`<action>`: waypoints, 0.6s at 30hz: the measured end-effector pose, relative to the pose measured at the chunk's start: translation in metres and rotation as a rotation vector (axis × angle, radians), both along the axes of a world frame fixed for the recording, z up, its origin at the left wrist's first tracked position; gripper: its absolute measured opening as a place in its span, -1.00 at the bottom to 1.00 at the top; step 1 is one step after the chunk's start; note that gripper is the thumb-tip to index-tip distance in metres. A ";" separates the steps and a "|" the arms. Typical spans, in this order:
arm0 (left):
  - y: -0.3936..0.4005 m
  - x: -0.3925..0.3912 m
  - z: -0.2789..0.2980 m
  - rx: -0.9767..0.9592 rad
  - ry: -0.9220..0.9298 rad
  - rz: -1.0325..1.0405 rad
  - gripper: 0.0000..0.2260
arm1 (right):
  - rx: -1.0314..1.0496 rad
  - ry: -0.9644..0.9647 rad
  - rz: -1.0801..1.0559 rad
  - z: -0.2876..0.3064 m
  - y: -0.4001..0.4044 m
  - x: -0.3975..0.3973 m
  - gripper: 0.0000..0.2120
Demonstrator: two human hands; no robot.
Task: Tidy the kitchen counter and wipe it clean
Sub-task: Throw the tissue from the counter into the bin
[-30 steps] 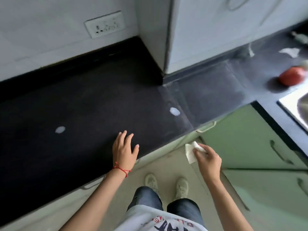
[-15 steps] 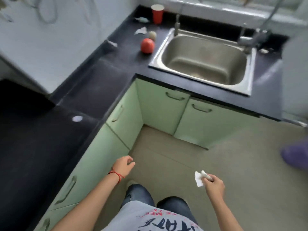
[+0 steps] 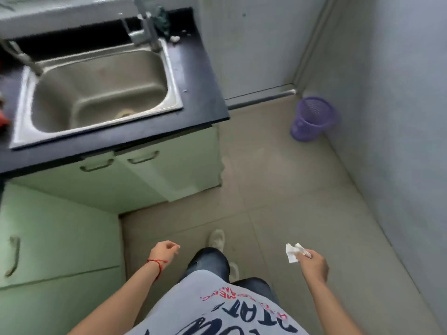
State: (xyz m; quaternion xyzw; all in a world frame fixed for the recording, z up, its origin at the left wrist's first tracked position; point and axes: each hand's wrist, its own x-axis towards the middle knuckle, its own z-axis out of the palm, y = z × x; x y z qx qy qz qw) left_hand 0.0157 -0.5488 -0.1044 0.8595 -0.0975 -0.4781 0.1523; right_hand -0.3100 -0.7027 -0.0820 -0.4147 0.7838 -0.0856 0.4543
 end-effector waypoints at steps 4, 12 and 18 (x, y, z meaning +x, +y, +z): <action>-0.070 0.000 -0.009 0.016 0.025 -0.089 -0.83 | -0.036 -0.005 -0.109 -0.001 -0.049 -0.007 -0.61; -0.243 0.017 -0.024 0.034 0.034 -0.264 -0.84 | -0.088 0.033 -0.206 -0.008 -0.194 -0.002 -0.84; -0.389 -0.007 0.000 -0.040 0.137 -0.428 -0.74 | -0.074 0.056 -0.267 -0.003 -0.258 -0.009 -0.86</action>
